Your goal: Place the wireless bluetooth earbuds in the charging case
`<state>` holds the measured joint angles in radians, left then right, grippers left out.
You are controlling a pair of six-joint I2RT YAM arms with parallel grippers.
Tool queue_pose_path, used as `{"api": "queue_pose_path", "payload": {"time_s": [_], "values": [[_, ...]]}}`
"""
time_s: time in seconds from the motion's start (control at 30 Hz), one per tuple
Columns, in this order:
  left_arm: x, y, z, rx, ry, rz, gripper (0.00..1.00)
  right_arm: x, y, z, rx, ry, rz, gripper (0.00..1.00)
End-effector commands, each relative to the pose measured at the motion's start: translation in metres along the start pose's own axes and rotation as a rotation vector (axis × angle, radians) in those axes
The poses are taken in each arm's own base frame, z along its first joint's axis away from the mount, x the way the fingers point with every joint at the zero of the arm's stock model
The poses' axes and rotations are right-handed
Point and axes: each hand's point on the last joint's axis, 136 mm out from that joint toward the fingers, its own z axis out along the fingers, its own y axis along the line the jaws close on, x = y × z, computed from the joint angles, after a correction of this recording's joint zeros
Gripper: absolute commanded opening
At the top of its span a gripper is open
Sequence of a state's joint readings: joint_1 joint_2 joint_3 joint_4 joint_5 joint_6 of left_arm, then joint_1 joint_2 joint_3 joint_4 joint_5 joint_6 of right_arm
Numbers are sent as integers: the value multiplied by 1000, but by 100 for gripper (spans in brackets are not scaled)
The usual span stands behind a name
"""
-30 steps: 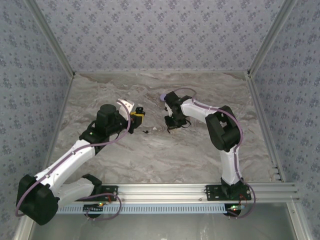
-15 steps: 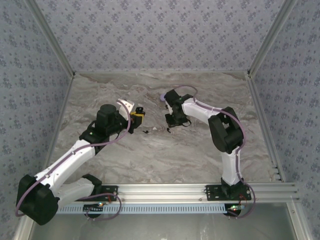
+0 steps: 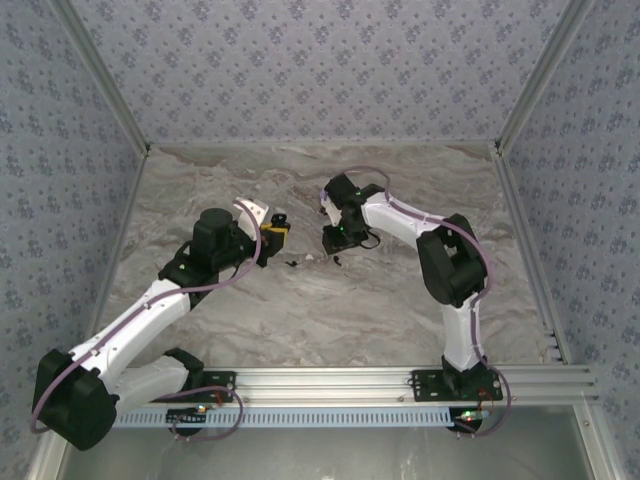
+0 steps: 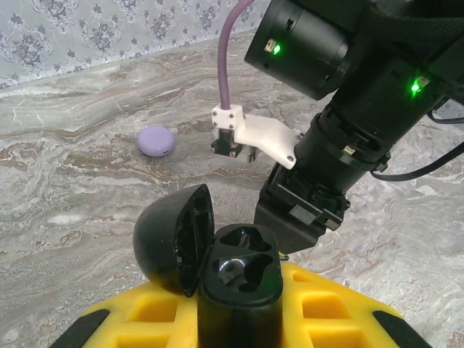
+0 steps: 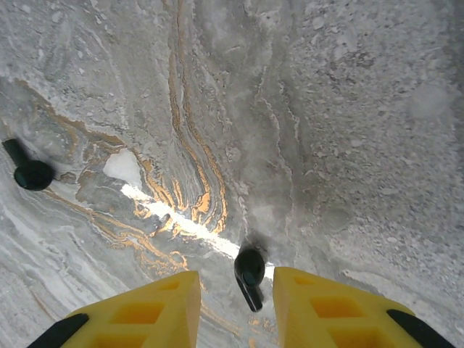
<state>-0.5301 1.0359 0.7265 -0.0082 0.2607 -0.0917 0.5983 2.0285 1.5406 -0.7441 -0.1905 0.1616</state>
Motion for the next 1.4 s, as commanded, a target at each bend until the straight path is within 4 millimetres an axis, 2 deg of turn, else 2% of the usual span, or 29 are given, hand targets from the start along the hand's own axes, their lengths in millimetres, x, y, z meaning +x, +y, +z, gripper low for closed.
{"api": "queue_pose_path", "payload": {"time_s": [0.0,0.9,1.37], "values": [[-23,-4,-7,5,-52,16,22,9,2,7,-3,61,-24,34],[-21,-4,-6,2,-45,11,22,21,-2,33,20,152,-35,30],[-21,-3,-7,-1,-44,11,22,27,-9,38,70,180,-24,25]]}}
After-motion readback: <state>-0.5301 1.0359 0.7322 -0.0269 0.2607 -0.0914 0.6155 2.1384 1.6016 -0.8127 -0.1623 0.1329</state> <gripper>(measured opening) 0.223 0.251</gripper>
